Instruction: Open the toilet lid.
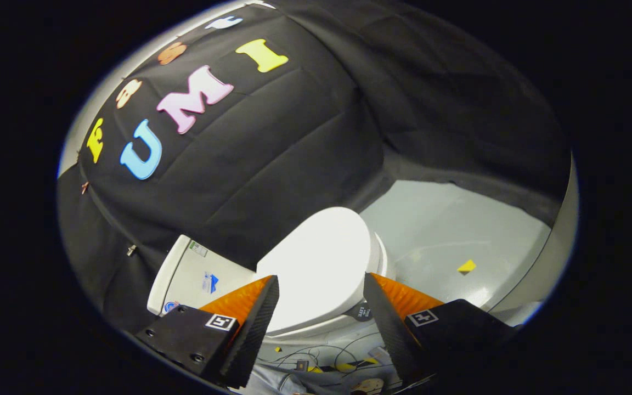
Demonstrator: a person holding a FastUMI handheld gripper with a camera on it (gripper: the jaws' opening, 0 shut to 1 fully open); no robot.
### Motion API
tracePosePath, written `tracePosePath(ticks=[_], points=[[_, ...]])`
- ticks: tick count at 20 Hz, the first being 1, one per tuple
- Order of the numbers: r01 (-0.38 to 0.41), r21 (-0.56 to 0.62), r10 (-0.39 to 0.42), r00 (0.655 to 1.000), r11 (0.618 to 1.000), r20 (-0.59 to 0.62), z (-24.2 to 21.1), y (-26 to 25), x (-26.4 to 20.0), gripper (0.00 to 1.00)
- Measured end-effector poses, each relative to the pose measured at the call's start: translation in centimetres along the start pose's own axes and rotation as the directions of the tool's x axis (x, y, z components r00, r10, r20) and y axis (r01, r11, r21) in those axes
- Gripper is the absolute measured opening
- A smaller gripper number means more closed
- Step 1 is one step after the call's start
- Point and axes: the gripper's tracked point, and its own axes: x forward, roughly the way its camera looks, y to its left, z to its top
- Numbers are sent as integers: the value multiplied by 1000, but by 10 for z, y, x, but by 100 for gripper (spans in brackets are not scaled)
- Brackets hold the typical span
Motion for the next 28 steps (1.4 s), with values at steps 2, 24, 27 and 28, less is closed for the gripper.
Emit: tracePosePath(ticks=[2, 24, 27, 28], points=[[24, 49, -21, 998, 999, -58, -18, -22, 19, 97], [99, 207, -36, 957, 973, -288, -118, -78, 105, 40], [92, 239, -24, 961, 967, -274, -115, -80, 103, 24], [87, 229, -22, 962, 969, -272, -114, -79, 102, 24]])
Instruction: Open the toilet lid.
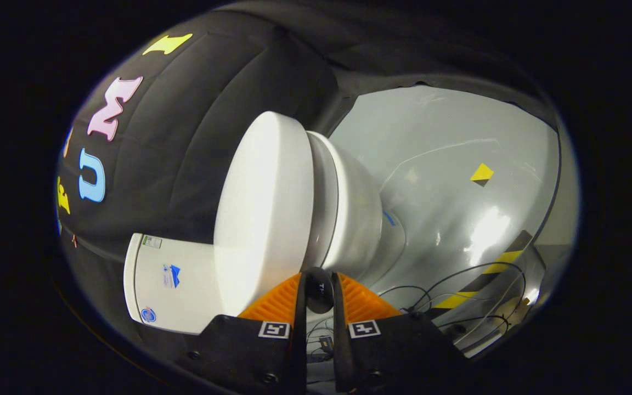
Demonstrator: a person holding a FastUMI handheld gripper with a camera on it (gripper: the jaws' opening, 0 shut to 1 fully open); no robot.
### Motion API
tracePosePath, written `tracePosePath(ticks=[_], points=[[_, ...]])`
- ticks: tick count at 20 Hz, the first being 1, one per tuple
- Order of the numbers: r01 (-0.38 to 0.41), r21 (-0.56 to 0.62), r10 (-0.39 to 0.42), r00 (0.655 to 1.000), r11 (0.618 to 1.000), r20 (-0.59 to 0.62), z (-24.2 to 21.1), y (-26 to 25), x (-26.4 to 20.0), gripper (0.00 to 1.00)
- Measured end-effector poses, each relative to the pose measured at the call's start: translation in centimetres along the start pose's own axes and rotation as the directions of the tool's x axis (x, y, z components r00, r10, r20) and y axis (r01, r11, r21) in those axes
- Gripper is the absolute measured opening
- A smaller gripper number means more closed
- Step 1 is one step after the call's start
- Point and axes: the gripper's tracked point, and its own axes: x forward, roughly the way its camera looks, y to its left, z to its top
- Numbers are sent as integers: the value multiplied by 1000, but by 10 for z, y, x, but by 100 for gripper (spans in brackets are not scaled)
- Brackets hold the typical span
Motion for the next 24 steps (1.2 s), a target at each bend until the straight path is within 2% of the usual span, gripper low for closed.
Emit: tracePosePath(ticks=[1, 2, 3, 6, 9, 14, 19, 24], points=[[-2, -19, 2, 1000, 1000, -7, -1, 0, -1, 24], [-21, 3, 21, 998, 1000, 61, 14, 3, 9, 24], [-8, -14, 9, 1000, 1000, 27, 6, 5, 12, 6], [2, -48, -1, 1000, 999, 29, 7, 6, -2, 5], [50, -120, -46, 998, 992, 38, 7, 7, -4, 5], [69, -200, -53, 995, 977, 84, 17, 45, -27, 5], [84, -332, -36, 988, 939, 150, 23, 101, -60, 5], [88, -494, 21, 977, 865, 211, 16, 172, -95, 5]])
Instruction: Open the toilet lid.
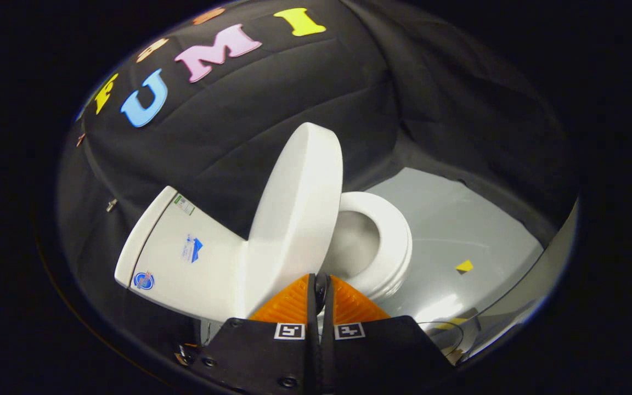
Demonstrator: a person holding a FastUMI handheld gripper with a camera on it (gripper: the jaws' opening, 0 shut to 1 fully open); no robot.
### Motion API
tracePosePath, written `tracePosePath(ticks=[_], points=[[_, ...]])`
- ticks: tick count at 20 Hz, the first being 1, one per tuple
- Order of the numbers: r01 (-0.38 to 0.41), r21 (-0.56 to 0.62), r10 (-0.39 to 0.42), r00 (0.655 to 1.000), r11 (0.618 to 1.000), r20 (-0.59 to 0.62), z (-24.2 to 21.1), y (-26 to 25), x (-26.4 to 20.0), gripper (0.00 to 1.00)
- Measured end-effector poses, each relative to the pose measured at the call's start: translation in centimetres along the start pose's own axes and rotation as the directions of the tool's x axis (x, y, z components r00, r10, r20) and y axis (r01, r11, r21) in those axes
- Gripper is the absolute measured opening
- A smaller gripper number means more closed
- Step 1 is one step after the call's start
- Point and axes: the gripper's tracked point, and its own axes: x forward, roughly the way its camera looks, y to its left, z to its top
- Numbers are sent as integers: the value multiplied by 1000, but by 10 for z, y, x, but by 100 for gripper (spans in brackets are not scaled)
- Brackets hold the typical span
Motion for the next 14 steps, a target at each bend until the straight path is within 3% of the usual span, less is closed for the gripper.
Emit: tracePosePath(ticks=[7, 14], points=[[2, -149, 8, 998, 989, 65, 16, 71, -25, 5], [-71, -311, 109, 988, 948, 107, 12, 158, -43, 5]])
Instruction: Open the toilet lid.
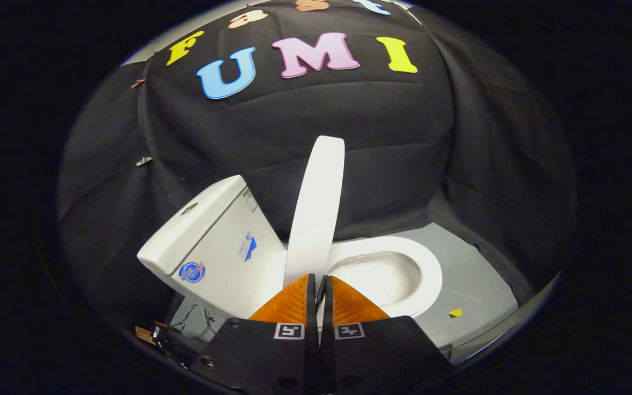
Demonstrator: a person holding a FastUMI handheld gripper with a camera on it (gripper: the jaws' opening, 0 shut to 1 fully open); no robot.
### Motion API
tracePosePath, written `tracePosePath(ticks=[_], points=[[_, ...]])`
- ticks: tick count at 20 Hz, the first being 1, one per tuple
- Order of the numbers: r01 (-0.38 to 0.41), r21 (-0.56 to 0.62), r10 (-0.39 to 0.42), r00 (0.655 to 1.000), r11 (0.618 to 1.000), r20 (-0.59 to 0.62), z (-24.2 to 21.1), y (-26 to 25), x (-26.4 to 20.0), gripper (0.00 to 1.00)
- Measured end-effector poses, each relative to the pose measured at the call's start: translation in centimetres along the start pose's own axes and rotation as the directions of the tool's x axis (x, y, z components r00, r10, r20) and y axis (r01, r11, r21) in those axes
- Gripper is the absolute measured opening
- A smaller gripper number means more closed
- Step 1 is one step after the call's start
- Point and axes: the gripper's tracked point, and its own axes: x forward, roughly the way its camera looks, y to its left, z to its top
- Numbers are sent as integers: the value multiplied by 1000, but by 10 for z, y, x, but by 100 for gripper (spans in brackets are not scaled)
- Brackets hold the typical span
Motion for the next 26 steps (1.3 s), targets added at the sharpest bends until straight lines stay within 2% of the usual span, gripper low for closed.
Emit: tracePosePath(ticks=[5, 12, 19, 26], points=[[-65, -131, 69, 997, 989, 27, 5, 58, -1, 5], [-147, -216, 154, 988, 965, 16, -4, 123, 7, 5], [-176, -230, 180, 984, 957, -1, -14, 149, 11, 5], [-176, -222, 179, 984, 959, -6, -17, 155, 11, 7]])
